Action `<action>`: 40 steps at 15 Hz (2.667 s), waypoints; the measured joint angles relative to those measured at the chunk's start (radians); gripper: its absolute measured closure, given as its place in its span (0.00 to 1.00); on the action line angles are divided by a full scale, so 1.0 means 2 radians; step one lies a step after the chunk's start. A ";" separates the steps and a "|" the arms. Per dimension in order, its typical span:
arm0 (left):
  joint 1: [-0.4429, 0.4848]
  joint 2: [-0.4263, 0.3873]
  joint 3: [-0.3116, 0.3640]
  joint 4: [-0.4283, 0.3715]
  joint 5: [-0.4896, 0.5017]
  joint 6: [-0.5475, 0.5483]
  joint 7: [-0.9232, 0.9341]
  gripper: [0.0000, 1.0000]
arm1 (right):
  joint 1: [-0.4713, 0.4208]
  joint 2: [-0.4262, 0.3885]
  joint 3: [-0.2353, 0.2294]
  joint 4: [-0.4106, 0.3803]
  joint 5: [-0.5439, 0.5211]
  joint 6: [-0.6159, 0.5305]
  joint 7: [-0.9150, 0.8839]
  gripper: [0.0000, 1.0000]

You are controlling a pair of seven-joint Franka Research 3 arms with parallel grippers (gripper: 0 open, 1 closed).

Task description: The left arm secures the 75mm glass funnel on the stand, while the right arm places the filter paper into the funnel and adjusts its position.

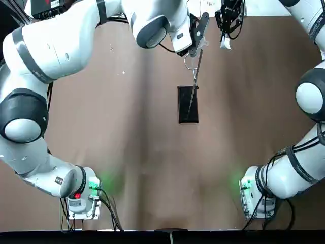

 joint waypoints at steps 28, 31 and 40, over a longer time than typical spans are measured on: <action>0.000 0.026 0.003 -0.058 0.037 0.066 -0.008 0.97 | 0.021 0.000 0.008 0.028 0.011 0.002 0.066 0.99; 0.001 0.027 0.003 -0.058 0.037 0.067 -0.008 0.89 | 0.022 0.000 0.008 0.028 0.011 0.002 0.068 0.99; 0.010 0.032 0.005 -0.059 0.038 0.071 -0.010 0.00 | 0.023 0.000 0.008 0.028 0.011 0.002 0.070 0.99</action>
